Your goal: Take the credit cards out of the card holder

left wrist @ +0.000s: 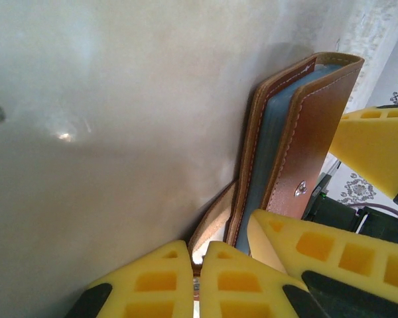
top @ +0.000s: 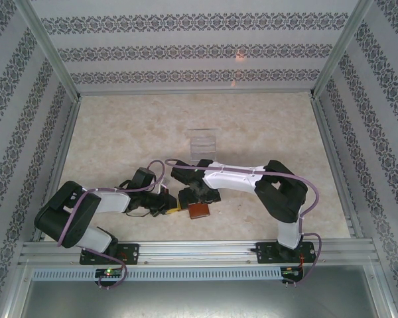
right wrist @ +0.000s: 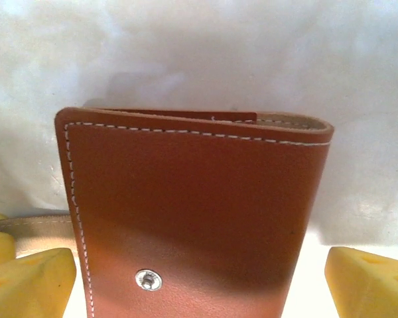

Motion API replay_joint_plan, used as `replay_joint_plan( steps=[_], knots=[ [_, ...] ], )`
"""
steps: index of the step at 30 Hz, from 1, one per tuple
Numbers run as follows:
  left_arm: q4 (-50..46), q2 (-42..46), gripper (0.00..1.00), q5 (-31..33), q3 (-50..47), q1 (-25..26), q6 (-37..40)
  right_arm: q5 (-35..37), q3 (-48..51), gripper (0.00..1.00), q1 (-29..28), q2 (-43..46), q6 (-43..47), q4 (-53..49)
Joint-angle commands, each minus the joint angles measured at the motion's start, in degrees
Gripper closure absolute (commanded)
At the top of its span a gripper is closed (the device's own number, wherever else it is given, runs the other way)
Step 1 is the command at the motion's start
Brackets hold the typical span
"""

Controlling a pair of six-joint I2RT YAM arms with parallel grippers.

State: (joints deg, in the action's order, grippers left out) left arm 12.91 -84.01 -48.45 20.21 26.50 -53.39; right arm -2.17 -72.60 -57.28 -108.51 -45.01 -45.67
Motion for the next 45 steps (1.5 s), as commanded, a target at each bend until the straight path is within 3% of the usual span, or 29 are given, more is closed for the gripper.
replay_joint_plan(
  steps=[1,32,38,45],
  knots=[
    [0.3,-1.1,0.94,0.6,-0.7,-0.5,1.5,1.8,-1.4,0.04,-0.6,-1.6,-0.9,-1.9],
    [-4.9,0.2,0.95,1.0,0.2,-1.8,3.9,6.6,-1.5,0.10,0.3,6.1,-0.5,-8.2],
    [-6.5,0.7,0.95,1.5,0.4,-2.2,4.6,6.5,-0.3,0.16,1.4,8.3,-0.1,-8.4],
    [-9.6,2.0,0.95,2.5,1.1,-2.5,5.9,6.2,1.3,0.32,2.9,10.4,0.7,-8.3]
  ],
)
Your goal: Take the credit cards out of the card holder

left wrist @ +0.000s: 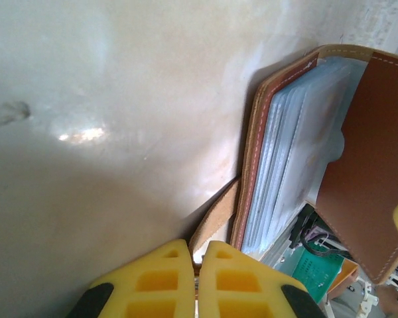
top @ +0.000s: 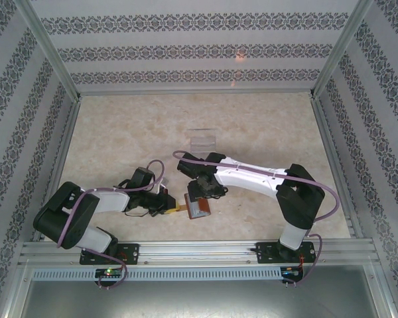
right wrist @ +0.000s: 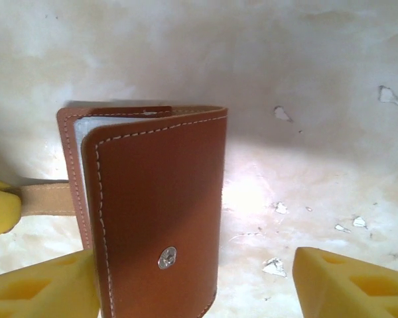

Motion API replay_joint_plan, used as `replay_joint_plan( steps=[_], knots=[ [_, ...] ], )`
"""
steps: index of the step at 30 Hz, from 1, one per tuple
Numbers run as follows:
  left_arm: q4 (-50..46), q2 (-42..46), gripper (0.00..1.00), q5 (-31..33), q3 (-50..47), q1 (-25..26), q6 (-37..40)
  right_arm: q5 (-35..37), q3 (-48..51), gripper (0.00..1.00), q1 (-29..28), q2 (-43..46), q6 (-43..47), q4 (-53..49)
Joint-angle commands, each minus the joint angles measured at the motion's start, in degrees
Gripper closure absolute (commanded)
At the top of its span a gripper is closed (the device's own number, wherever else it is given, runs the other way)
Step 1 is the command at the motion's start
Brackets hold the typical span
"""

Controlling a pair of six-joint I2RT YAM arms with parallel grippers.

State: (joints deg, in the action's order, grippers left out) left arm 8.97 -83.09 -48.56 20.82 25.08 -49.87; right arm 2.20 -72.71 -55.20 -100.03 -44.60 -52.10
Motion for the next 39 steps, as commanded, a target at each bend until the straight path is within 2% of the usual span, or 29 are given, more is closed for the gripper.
replay_joint_plan(
  steps=[1,5,8,13,16,18,23,27,33,39],
  knots=[
    [-6.2,1.2,0.95,2.7,0.7,-1.3,2.8,1.7,1.6,0.35,1.0,2.1,0.5,-1.7],
    [-8.6,1.7,0.95,3.5,1.4,-1.3,3.7,1.2,2.6,0.55,1.9,2.7,1.0,-1.2],
    [-10.3,2.1,0.95,4.2,2.1,-1.4,4.6,0.3,3.9,0.65,2.7,3.0,1.2,0.3],
    [-15.3,2.8,0.94,6.3,4.4,-1.4,6.8,-1.6,5.7,0.89,3.2,3.1,1.3,2.9],
    [-19.4,3.7,0.93,8.6,6.8,-1.4,8.1,-2.6,6.6,1.00,3.2,3.5,0.8,4.7],
    [-22.4,4.3,0.88,9.9,8.7,-1.4,9.0,-3.4,7.0,1.00,3.2,3.9,0.0,5.7],
    [-31.3,8.9,0.70,14.0,13.8,-1.4,10.8,-4.8,8.2,1.00,3.2,5.9,-2.1,8.4],
    [-36.5,12.6,0.63,15.6,17.0,-1.3,10.9,-5.8,9.6,1.00,3.2,7.8,-4.0,11.3],
    [-36.4,13.5,0.58,16.0,18.9,1.3,7.1,-7.2,11.1,1.00,3.2,9.1,-6.6,15.2],
    [-29.8,9.7,0.55,17.7,18.7,6.5,2.2,-9.1,14.3,1.00,3.2,10.3,-9.4,21.3]
  ],
)
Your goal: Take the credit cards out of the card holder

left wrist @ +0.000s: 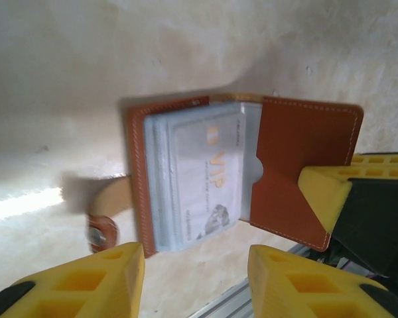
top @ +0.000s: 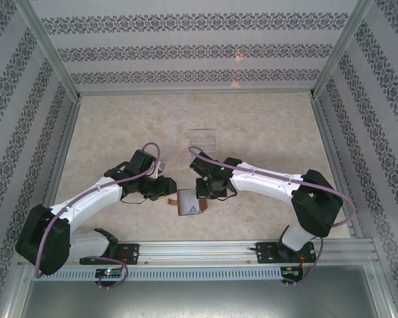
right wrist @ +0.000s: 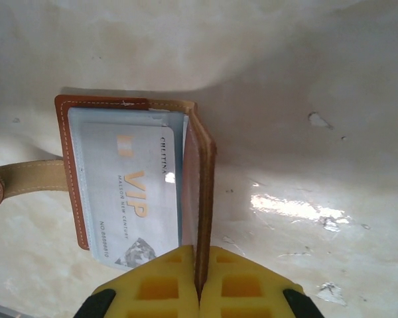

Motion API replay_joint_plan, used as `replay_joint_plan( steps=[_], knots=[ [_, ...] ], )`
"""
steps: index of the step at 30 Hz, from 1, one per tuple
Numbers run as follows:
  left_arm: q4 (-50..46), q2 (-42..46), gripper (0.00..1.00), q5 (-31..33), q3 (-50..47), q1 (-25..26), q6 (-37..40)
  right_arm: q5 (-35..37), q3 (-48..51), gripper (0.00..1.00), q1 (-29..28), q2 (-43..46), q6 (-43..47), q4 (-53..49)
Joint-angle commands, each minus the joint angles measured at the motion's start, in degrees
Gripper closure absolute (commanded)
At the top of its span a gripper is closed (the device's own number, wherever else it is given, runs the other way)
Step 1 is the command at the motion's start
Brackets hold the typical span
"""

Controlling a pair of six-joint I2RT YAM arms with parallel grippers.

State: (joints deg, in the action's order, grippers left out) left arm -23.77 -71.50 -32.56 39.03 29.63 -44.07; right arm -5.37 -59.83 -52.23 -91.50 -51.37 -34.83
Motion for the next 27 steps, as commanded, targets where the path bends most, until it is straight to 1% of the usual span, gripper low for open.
replay_joint_plan(
  steps=[1,5,8,12,16,21,25,26,27],
  knots=[
    [4.6,-3.0,0.54,1.8,0.2,2.6,-4.3,-1.7,1.7,1.00,0.3,1.7,-2.7,4.5],
    [10.2,-7.5,0.52,1.5,-0.4,4.0,-5.7,-1.9,2.2,1.00,0.3,1.7,-2.6,4.8],
    [11.7,-11.2,0.51,1.4,0.0,4.1,-4.9,-2.0,2.7,1.00,0.4,1.9,-2.6,4.9],
    [7.5,-13.9,0.51,5.3,1.6,4.1,-1.4,-1.9,3.2,1.00,0.7,2.2,-2.5,4.8],
    [3.0,-14.6,0.51,9.3,2.3,4.1,1.7,-2.1,3.4,1.00,0.7,2.1,-2.3,5.0],
    [2.3,-15.0,0.51,10.0,1.3,4.1,2.9,-2.3,3.1,1.00,0.9,1.1,-1.5,4.8],
    [2.4,-15.8,0.52,9.9,0.3,4.1,3.3,-1.0,2.4,1.00,1.2,0.0,-0.3,3.0],
    [2.6,-15.9,0.52,9.7,0.1,4.1,3.3,-0.5,2.1,0.99,1.2,-0.4,0.1,2.4],
    [2.9,-15.9,0.52,9.6,-0.3,4.1,3.2,0.0,1.7,0.97,1.3,-1.0,0.6,1.6]
  ],
)
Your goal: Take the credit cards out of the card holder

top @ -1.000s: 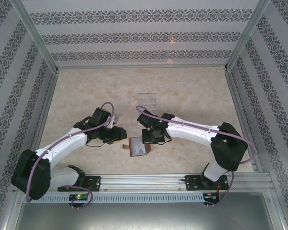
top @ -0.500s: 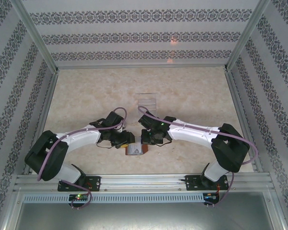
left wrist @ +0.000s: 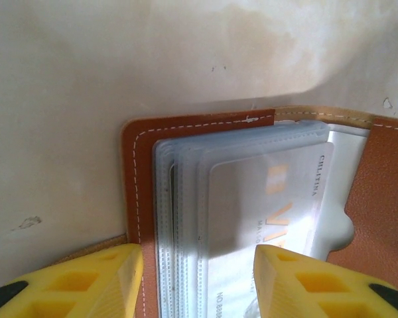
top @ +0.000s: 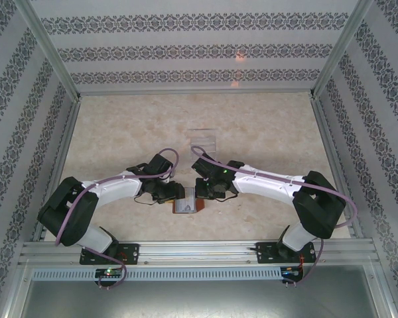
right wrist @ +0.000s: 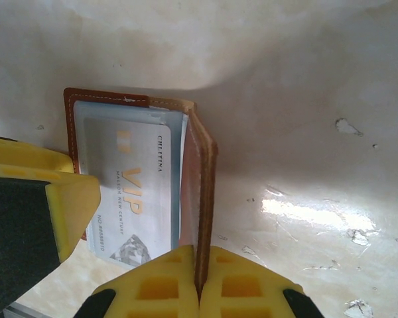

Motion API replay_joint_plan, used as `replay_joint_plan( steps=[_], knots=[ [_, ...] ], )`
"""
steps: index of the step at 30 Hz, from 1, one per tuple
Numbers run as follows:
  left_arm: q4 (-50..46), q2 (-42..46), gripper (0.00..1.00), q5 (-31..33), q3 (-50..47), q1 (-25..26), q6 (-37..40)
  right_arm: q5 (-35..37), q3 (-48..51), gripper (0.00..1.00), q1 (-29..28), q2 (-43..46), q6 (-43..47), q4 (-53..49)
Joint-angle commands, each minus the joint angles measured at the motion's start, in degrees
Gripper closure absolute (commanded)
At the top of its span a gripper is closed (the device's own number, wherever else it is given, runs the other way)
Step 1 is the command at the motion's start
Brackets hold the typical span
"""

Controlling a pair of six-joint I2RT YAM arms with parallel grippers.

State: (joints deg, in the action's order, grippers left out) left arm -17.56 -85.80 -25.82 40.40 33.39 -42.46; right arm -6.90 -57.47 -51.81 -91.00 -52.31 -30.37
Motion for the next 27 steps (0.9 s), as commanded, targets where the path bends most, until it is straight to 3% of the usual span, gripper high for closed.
replay_joint_plan(
  steps=[1,11,16,21,27],
  knots=[
    [-3.1,-1.5,0.52,2.8,-2.0,0.4,1.4,2.1,-1.2,0.94,0.9,-2.1,2.1,-3.6],
    [-2.1,-1.2,0.56,2.9,-3.5,0.4,0.8,9.3,-5.6,0.62,0.8,-8.3,6.5,-11.7],
    [-2.0,-1.4,0.57,2.7,-3.5,0.4,0.6,11.8,-6.0,0.54,0.8,-10.8,7.9,-13.5],
    [-2.0,-1.5,0.58,2.6,-3.9,0.4,0.6,13.8,-6.1,0.39,0.6,-13.5,8.3,-14.8],
    [-1.4,-1.9,0.59,2.2,-4.0,0.4,0.3,14.9,-7.5,0.33,0.1,-16.9,9.2,-16.2]
  ],
)
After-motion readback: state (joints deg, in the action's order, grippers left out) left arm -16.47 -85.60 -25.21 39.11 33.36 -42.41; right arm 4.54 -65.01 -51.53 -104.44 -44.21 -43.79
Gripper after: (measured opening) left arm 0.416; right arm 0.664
